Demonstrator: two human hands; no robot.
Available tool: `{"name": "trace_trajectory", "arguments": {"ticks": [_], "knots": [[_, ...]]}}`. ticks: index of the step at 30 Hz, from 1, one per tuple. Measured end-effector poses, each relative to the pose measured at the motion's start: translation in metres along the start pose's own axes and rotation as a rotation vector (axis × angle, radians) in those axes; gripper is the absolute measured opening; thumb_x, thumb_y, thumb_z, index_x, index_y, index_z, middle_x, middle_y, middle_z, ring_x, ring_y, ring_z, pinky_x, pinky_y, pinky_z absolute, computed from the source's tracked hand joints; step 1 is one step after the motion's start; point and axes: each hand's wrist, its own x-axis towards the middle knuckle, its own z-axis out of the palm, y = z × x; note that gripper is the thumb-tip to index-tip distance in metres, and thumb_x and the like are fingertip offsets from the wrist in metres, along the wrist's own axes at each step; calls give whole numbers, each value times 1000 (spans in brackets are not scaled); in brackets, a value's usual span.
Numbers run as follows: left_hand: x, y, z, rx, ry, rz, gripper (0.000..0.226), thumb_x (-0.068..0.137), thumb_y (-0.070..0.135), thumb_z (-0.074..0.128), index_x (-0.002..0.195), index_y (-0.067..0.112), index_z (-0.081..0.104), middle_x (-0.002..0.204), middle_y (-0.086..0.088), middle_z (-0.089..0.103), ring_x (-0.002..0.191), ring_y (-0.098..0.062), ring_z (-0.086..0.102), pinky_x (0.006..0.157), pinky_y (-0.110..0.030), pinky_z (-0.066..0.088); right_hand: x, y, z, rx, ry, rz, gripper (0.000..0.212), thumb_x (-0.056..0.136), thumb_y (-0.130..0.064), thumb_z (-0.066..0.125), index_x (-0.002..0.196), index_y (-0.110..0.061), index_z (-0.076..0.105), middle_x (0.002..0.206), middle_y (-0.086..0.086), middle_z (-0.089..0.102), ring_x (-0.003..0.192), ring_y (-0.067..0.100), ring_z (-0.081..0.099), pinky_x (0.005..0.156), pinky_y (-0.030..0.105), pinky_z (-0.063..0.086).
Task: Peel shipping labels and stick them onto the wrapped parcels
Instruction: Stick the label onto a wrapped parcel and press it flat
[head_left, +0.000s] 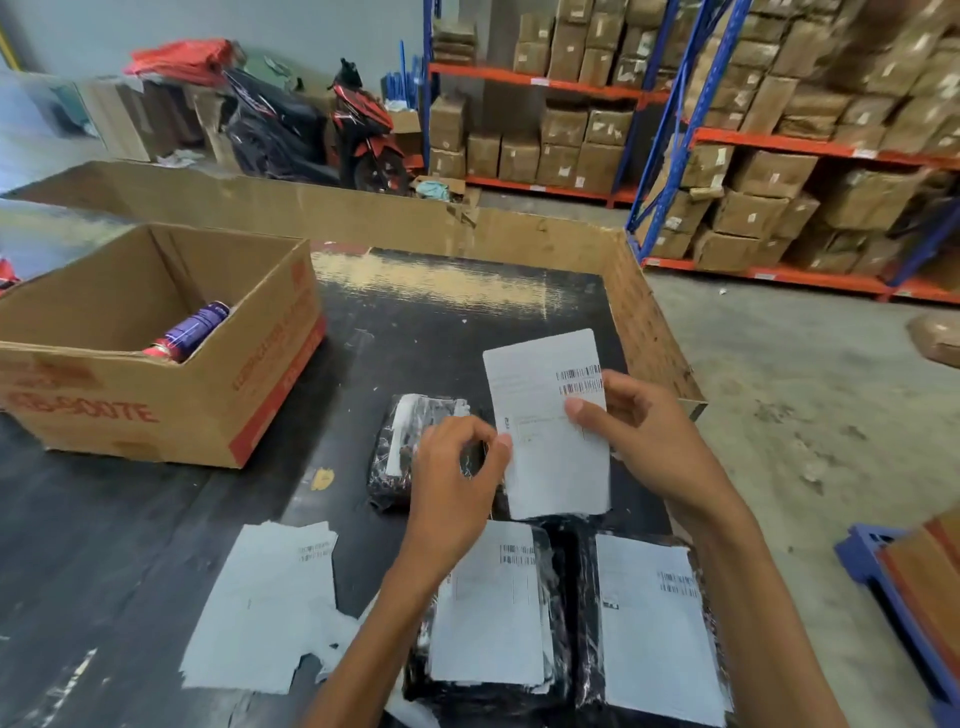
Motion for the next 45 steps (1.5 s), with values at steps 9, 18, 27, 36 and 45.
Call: {"name": "trace_trajectory", "arguments": {"ticks": [9, 18, 27, 36, 45], "knots": [[63, -54, 65, 629, -231, -116, 23, 92, 30, 52, 76, 17, 63, 90, -6, 65, 103, -30, 52, 88, -43, 43, 92, 122, -12, -655, -51, 257, 48, 79, -35, 74, 125, -29, 62, 130, -1, 69, 119, 27, 63, 95, 51, 55], [63, -78, 84, 779, -365, -224, 27, 95, 27, 51, 70, 17, 54, 92, -8, 68, 110, -30, 51, 99, -44, 40, 109, 179, 1, -788, -84, 358, 47, 76, -48, 68, 119, -31, 63, 130, 8, 65, 118, 36, 57, 92, 50, 53], [64, -81, 98, 1106, -462, -209, 38, 101, 36, 47, 118, 5, 62, 122, -14, 66, 124, -32, 50, 102, -41, 41, 104, 173, 11, -994, 103, 314, 40, 90, -27, 65, 126, -20, 49, 135, 14, 51, 125, 34, 48, 101, 47, 44], [78, -87, 105, 1234, -723, -210, 71, 109, 40, 23, 158, -2, -5, 169, -21, -4, 158, -36, -5, 128, -46, 2, 109, 198, 9, -1044, -446, 205, 59, 109, -39, 25, 161, -33, -2, 169, 0, -22, 156, 22, -20, 123, 56, 9], [106, -108, 138, 1035, -667, -235, 71, 109, 43, 14, 157, 0, -15, 168, -17, -19, 156, -31, -18, 128, -43, -4, 124, 224, -2, -1013, -323, 203, 60, 108, -46, 16, 159, -34, -12, 166, -4, -29, 154, 19, -25, 125, 56, 3]]}}
